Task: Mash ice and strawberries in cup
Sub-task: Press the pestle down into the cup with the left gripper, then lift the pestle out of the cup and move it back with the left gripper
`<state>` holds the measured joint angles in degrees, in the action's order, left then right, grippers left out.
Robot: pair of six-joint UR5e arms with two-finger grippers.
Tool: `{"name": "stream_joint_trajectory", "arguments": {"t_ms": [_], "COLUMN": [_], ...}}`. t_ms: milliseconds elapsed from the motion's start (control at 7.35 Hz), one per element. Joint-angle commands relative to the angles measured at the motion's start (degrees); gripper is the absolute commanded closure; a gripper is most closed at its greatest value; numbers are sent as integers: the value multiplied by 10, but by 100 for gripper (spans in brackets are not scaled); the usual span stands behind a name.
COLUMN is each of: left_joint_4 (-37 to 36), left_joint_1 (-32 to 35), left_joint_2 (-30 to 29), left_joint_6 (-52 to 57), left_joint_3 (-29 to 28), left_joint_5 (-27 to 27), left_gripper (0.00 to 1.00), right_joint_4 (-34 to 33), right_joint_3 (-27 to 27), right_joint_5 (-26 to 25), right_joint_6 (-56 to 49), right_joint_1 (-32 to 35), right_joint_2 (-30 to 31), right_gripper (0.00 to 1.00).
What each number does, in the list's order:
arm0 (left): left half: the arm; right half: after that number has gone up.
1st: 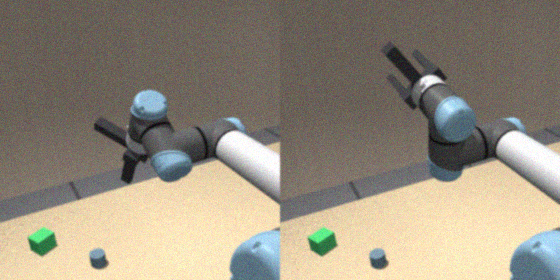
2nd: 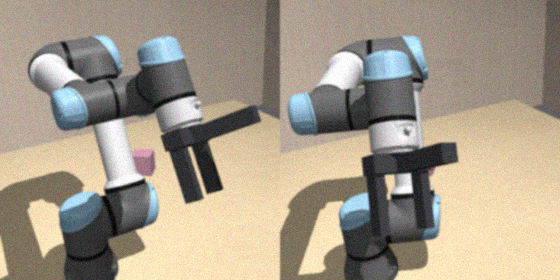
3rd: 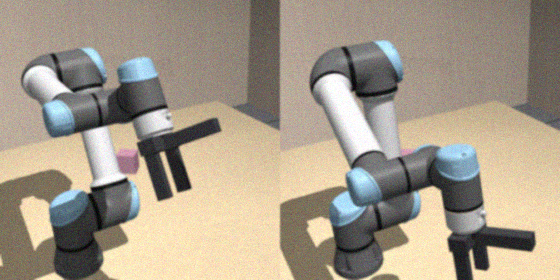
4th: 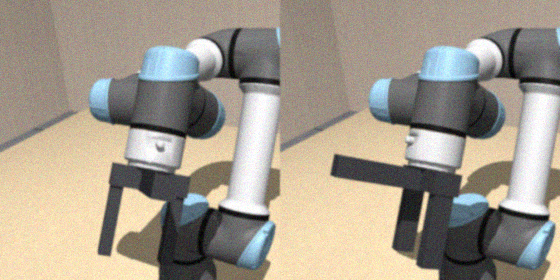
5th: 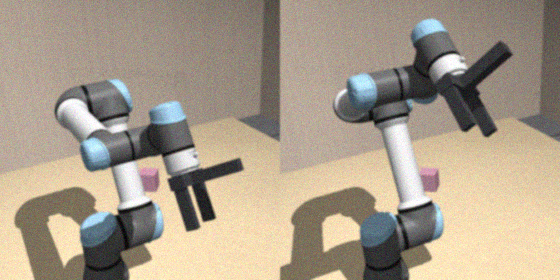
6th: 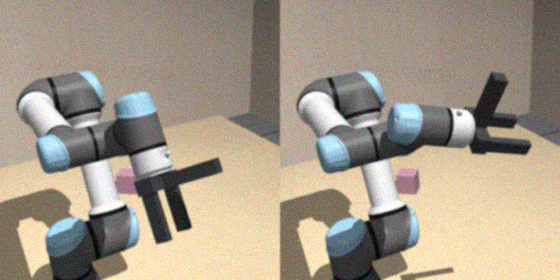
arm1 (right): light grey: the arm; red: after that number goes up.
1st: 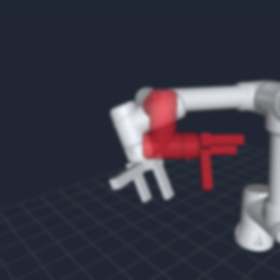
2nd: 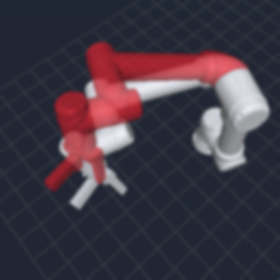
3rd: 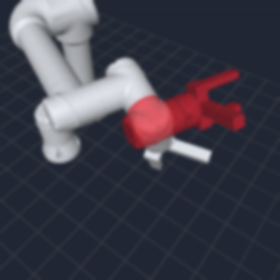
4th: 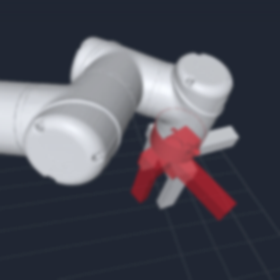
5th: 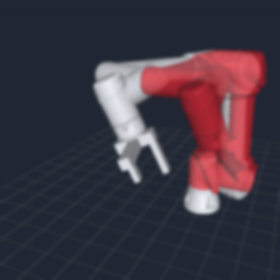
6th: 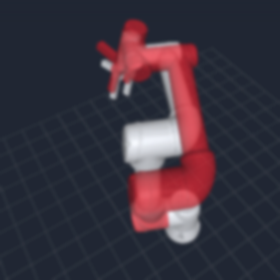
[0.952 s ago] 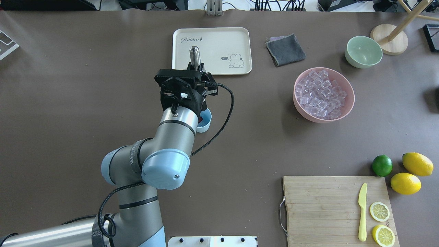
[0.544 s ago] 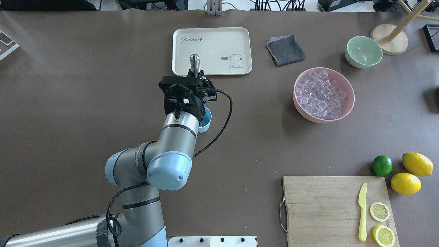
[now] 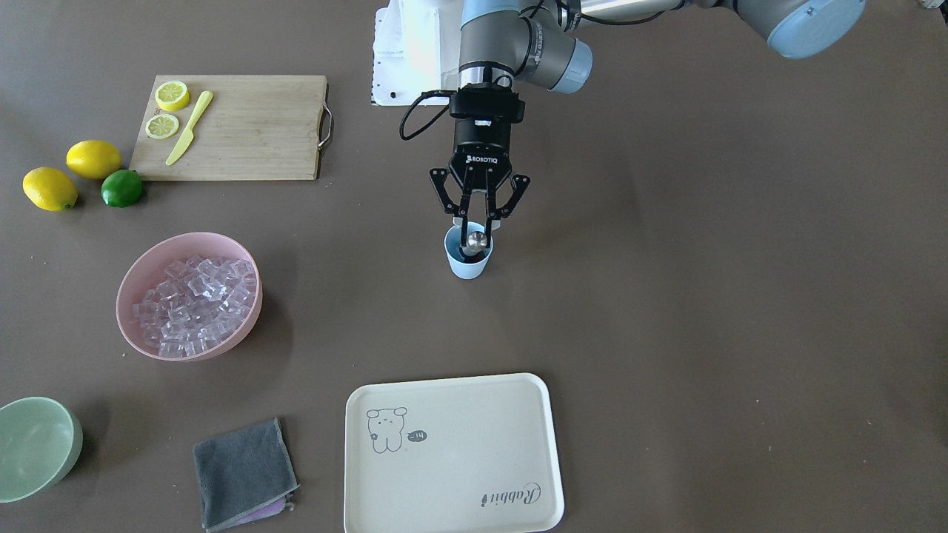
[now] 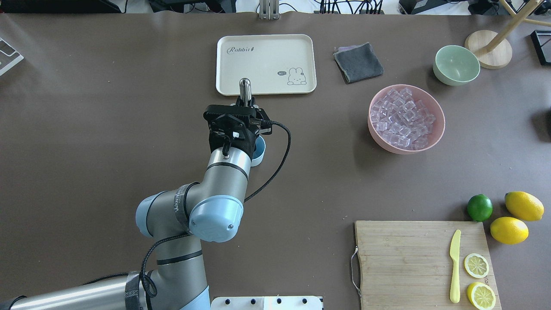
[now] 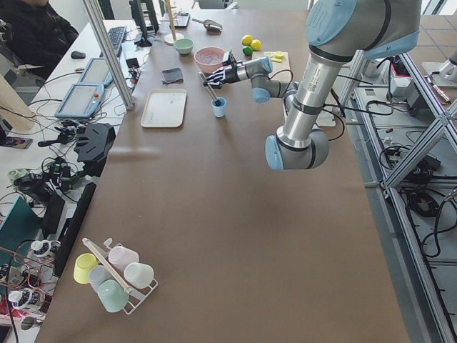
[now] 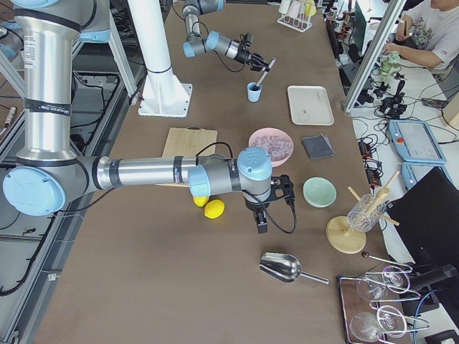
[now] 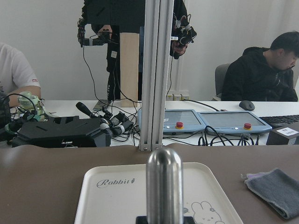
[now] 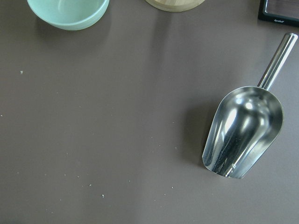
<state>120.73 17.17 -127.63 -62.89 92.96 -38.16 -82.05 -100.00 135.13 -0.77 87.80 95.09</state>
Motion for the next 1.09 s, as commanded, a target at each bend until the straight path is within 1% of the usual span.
{"name": "stream_joint_trajectory", "arguments": {"t_ms": [0, 136, 272, 408, 544, 680, 816, 952], "left_joint_4": [-9, -29, -46, -62, -80, -82, -76, -81], "left_joint_1": [12, 38, 71, 130, 204, 296, 365, 390], "left_joint_2": [-9, -19, -19, -17, -14, 6, 43, 97], "left_joint_6": [16, 42, 45, 45, 46, 47, 83, 115], "left_joint_3": [25, 53, 76, 96, 107, 101, 87, 90], "left_joint_5": [-16, -58, -94, -185, -303, -462, -569, -610], "left_gripper": [100, 100, 100, 100, 100, 100, 100, 100], "right_joint_4": [0, 0, 0, 1, 1, 4, 5, 5], "right_joint_3": [4, 2, -3, 0, 1, 4, 1, 5], "right_joint_5": [0, 0, 0, -1, -1, -1, -1, -2], "right_joint_6": [0, 0, 0, 0, 0, 0, 0, 0], "right_joint_1": [0, 0, 2, 3, 3, 2, 3, 3], "right_joint_2": [-5, -4, 0, -2, -3, -1, 0, 3], "right_gripper": [1, 1, 1, 1, 1, 1, 1, 1]}}
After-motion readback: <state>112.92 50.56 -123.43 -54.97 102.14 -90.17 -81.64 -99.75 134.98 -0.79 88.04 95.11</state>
